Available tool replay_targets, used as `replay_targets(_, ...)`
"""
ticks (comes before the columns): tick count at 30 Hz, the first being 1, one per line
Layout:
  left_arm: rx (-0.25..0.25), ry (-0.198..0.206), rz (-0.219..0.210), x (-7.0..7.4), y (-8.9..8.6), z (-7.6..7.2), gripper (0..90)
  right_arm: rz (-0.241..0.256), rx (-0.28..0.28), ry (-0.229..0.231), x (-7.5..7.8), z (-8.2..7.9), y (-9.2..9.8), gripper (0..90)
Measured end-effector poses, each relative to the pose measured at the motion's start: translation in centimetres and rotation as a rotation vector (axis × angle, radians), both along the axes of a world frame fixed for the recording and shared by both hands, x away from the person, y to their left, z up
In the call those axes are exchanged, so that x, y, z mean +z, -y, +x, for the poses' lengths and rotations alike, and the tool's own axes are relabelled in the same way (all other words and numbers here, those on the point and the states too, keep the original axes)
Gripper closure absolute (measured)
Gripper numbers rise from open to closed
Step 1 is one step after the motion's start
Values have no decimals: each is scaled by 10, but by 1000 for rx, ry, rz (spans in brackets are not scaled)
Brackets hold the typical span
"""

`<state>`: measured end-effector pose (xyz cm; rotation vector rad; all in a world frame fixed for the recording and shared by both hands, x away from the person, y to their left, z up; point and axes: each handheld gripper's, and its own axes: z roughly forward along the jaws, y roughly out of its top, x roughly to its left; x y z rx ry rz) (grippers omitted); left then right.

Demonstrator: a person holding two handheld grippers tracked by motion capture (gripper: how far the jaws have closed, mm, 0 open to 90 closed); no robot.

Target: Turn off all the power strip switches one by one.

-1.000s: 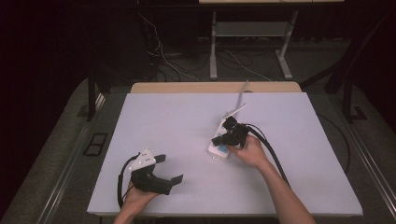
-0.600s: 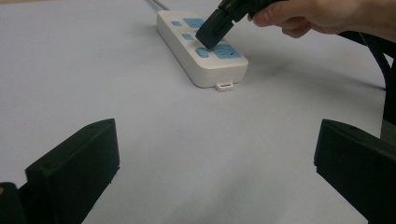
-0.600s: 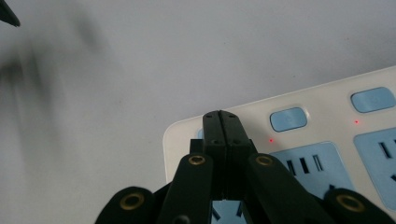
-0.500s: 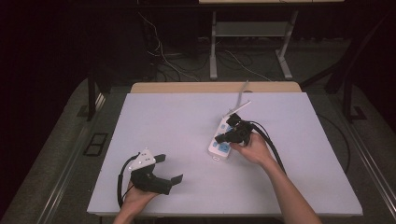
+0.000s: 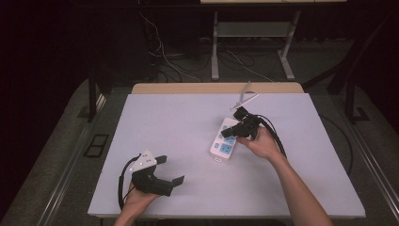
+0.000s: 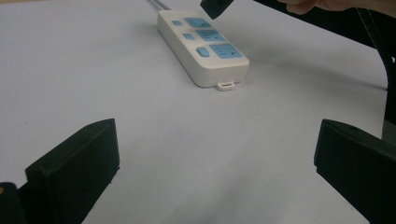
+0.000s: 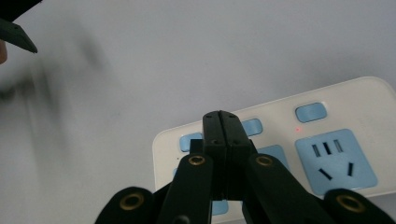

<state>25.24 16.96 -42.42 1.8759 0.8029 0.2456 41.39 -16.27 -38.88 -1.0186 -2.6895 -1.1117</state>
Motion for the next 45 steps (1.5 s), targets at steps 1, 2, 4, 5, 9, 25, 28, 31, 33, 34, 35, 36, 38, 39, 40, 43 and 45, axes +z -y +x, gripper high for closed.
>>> replay_targets(1, 0, 0, 0, 0, 0, 0, 0, -2, -1, 0, 1, 1, 0, 900)
replay_targets(2, 0, 0, 1, 0, 0, 0, 0, -5, -3, -2, 1, 2, 1, 900)
replay_targets(4, 0, 0, 0, 0, 0, 0, 0, -8, -2, -3, 3, 4, 1, 900)
replay_targets(5, 0, 0, 1, 0, 0, 0, 0, -8, -5, -5, 3, 5, 1, 900)
replay_targets(9, -1, 0, 1, 0, 0, 0, 0, -9, -2, -4, 4, 9, -2, 900)
replay_targets(25, 1, 1, 0, 0, -1, 0, 0, -12, 13, -19, -1, 23, -8, 900)
replay_targets(28, 1, 1, 1, 0, -1, 0, 0, -8, 15, -21, -4, 25, -8, 900)
replay_targets(31, 1, 2, 1, 1, -2, 0, 0, -10, 14, -28, -6, 26, -8, 900)
replay_targets(33, 1, 3, 2, 1, -2, 0, 0, -17, 20, -34, -9, 27, -9, 900)
replay_targets(34, 1, 3, 1, 1, -2, 0, 0, -20, 22, -33, -10, 28, -9, 900)
replay_targets(35, 1, 4, 2, 1, -2, 0, 0, -22, 22, -38, -11, 28, -10, 900)
replay_targets(36, 2, 4, 2, 1, -2, 0, 0, -22, 23, -40, -12, 29, -10, 900)
replay_targets(38, 2, 4, 2, 1, -2, 0, 0, -23, 25, -41, -15, 30, -10, 900)
replay_targets(39, 2, 4, 3, 1, -2, 0, 0, -24, 23, -46, -15, 30, -11, 900)
replay_targets(40, 2, 4, 2, 1, -2, 0, 0, -24, 21, -48, -16, 31, -11, 900)
replay_targets(43, 1, 5, 3, 1, -2, 0, 0, -25, 21, -50, -19, 32, -11, 900)
replay_targets(45, 1, 4, 3, 1, -2, 0, 0, -24, 18, -52, -20, 33, -11, 900)
